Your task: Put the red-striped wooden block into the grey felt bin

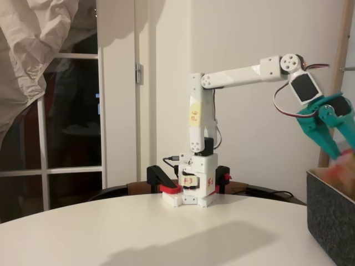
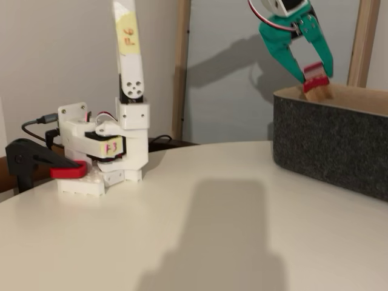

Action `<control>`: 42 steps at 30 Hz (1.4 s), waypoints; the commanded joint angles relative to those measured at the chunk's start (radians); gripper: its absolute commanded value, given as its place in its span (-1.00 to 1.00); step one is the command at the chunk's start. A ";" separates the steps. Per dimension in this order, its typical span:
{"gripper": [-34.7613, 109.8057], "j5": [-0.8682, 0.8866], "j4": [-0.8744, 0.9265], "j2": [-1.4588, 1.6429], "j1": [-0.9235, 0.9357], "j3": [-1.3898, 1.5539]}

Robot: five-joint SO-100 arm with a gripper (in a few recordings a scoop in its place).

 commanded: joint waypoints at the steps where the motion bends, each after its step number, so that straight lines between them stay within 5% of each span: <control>1: -0.17 0.002 0.017 0.018 -0.006 -0.028; 7: -0.06 -0.026 0.097 0.080 -0.008 -0.031; 21: -0.06 0.015 0.586 0.454 0.098 0.049; 35: -0.23 0.414 0.581 0.669 0.847 0.249; 42: -0.35 0.523 0.383 0.710 1.124 0.356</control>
